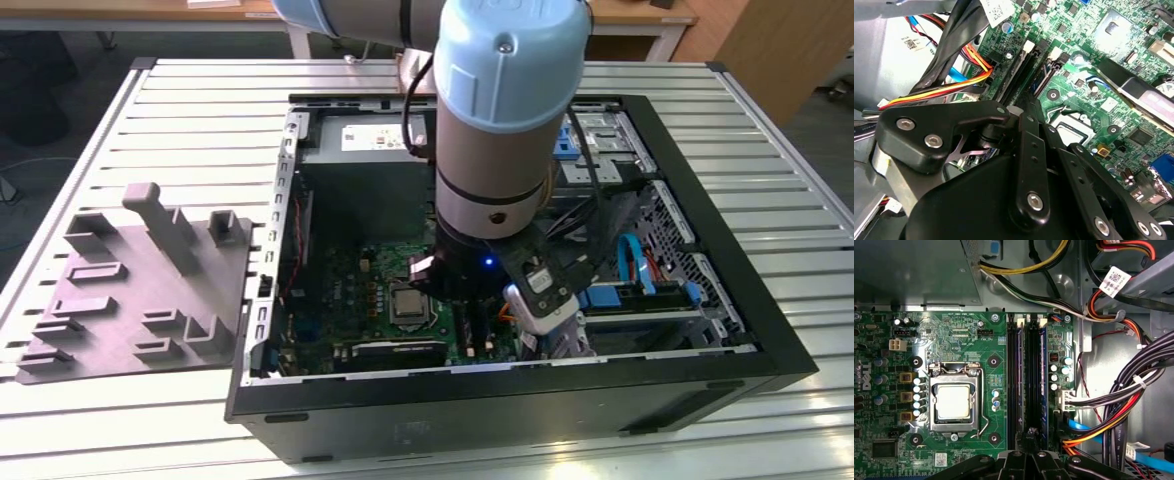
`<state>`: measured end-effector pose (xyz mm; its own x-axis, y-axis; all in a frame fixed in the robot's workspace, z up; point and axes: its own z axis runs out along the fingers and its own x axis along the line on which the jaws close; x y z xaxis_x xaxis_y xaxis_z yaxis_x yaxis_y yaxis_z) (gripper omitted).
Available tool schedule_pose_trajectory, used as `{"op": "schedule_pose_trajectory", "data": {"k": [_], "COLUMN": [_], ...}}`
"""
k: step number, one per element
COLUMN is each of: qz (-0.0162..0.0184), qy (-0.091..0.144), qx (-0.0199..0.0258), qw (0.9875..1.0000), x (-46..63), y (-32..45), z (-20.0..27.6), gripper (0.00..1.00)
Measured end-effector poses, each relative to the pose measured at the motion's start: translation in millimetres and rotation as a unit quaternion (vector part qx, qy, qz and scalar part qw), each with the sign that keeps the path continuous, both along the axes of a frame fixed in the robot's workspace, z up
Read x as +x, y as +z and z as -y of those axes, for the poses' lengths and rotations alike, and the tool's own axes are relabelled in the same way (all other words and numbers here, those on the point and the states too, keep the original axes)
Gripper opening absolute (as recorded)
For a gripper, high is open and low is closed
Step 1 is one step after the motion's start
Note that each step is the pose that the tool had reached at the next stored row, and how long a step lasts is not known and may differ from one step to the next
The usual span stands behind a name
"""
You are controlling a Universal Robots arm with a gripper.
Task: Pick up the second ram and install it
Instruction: 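Press down the second ram until it locks into place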
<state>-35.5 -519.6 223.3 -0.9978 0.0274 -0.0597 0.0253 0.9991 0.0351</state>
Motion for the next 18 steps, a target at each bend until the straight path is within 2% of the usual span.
{"op": "schedule_pose_trajectory", "data": {"k": [18], "qz": [0.0000], "qy": [0.000], "qx": [-0.0002], "qw": [1.0000], "x": [-0.7], "y": [-5.1], "z": [0.0], "gripper": [0.11]}}
